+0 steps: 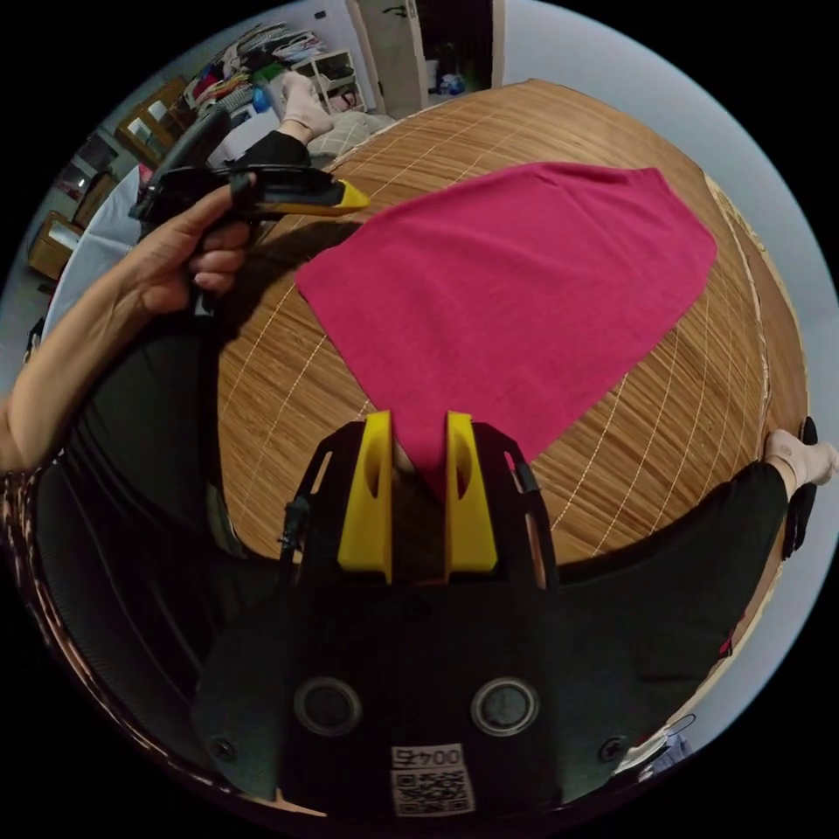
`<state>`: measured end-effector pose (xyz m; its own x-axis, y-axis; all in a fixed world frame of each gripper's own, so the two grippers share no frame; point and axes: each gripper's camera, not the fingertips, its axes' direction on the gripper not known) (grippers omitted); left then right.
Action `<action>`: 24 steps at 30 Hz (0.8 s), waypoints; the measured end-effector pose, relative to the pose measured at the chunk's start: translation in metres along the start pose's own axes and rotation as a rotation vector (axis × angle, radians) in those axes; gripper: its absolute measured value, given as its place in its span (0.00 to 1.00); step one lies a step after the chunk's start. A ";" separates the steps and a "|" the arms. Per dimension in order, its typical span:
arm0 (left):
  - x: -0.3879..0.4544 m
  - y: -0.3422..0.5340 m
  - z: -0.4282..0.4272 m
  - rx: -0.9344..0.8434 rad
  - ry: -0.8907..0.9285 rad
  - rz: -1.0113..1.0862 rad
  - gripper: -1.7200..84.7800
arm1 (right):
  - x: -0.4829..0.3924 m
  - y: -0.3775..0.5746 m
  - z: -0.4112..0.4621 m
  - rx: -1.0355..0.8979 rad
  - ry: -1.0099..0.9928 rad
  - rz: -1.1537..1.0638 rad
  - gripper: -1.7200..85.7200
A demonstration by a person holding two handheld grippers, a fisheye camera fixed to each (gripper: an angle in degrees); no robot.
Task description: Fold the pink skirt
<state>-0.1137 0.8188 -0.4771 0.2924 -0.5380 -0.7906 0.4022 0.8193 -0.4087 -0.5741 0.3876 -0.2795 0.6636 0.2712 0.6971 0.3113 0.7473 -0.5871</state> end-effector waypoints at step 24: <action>0.059 -0.010 0.047 -0.219 -0.240 0.239 0.02 | 0.152 0.018 -0.060 -0.079 -0.457 0.560 0.13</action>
<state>-0.0593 0.7699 -0.4982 0.5598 -0.3368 -0.7571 0.1113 0.9360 -0.3340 -0.4270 0.4059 -0.2083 0.3925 0.8398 0.3752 0.0672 0.3806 -0.9223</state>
